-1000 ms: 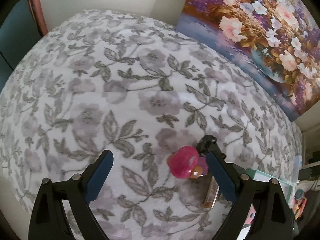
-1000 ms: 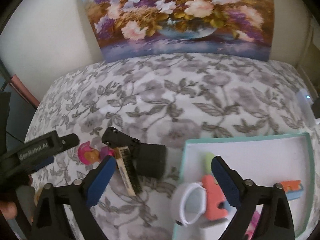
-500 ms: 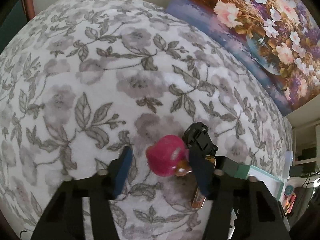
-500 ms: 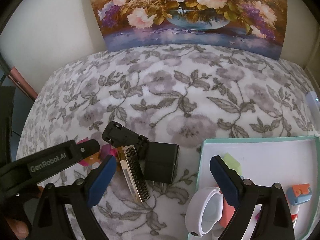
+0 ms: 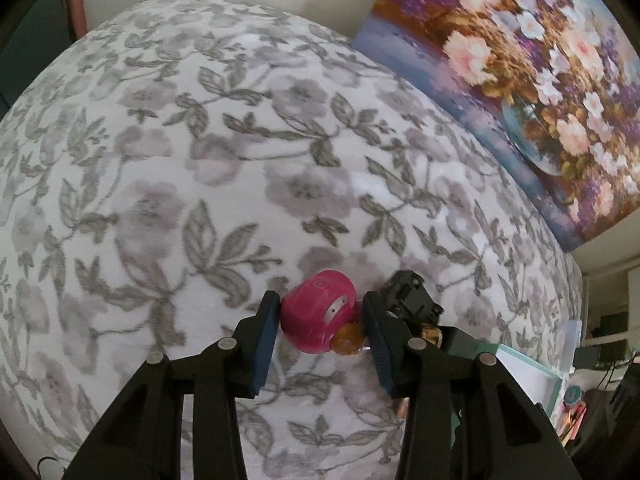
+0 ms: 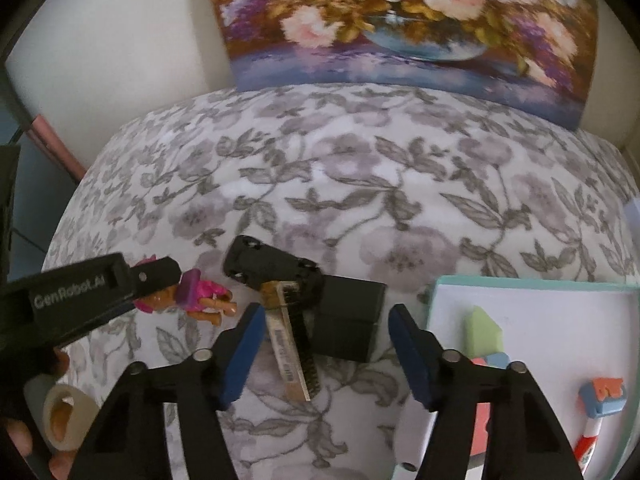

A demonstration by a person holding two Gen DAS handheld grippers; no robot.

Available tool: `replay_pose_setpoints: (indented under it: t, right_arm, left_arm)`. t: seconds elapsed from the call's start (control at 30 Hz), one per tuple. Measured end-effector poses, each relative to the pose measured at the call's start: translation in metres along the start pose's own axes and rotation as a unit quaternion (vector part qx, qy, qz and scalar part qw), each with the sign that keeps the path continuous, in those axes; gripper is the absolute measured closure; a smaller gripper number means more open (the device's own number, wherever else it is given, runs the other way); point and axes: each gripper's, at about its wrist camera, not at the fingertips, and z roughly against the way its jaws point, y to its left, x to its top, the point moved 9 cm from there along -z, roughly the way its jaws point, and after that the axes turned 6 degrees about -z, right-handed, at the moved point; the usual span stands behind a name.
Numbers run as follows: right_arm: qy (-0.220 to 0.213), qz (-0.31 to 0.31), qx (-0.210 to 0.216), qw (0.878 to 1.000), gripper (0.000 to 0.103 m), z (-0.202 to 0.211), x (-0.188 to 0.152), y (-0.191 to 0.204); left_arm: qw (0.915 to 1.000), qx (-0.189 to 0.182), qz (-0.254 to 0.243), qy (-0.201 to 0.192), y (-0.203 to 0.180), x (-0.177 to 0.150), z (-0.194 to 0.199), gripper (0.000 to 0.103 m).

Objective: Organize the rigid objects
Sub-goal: 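Grasp the gold rectangular lighter with the right gripper while the left gripper holds the doll, then carry the doll and gold lighter over the tray with both grippers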

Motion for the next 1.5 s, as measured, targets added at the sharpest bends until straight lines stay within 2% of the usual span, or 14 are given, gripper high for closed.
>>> replay_pose_setpoints:
  t: [0.17, 0.27, 0.47, 0.7, 0.93, 1.3, 1.5]
  right_arm:
    - [0.007, 0.028, 0.008, 1.0, 0.058, -0.006, -0.006, 0.019]
    - [0.017, 0.033, 0.005, 0.999, 0.063, -0.014, -0.011, 0.023]
    - [0.016, 0.047, -0.007, 0.999, 0.066, -0.021, -0.014, 0.029]
    - [0.034, 0.062, -0.023, 0.997, 0.077, -0.035, -0.021, 0.031]
    - [0.04, 0.044, -0.022, 0.998, 0.086, -0.037, -0.022, 0.025]
    - [0.015, 0.005, 0.018, 1.0, 0.086, -0.001, -0.004, 0.02]
    - [-0.009, -0.022, 0.023, 0.999, 0.086, 0.029, 0.009, -0.001]
  left_arm:
    - [0.9998, 0.01, 0.014, -0.013, 0.018, 0.006, 0.01, 0.059]
    - [0.9996, 0.011, 0.019, -0.018, 0.024, 0.008, 0.014, 0.059]
    - [0.9996, 0.008, 0.024, -0.013, 0.029, 0.008, 0.011, 0.059]
    - [0.9996, 0.002, 0.028, -0.009, 0.029, 0.007, 0.009, 0.059]
    - [0.9995, 0.003, 0.032, -0.007, 0.033, 0.006, 0.008, 0.059]
    - [0.9991, 0.006, 0.019, -0.036, 0.021, 0.011, 0.034, 0.059]
    - [0.9982, 0.006, -0.002, -0.059, 0.002, 0.012, 0.054, 0.059]
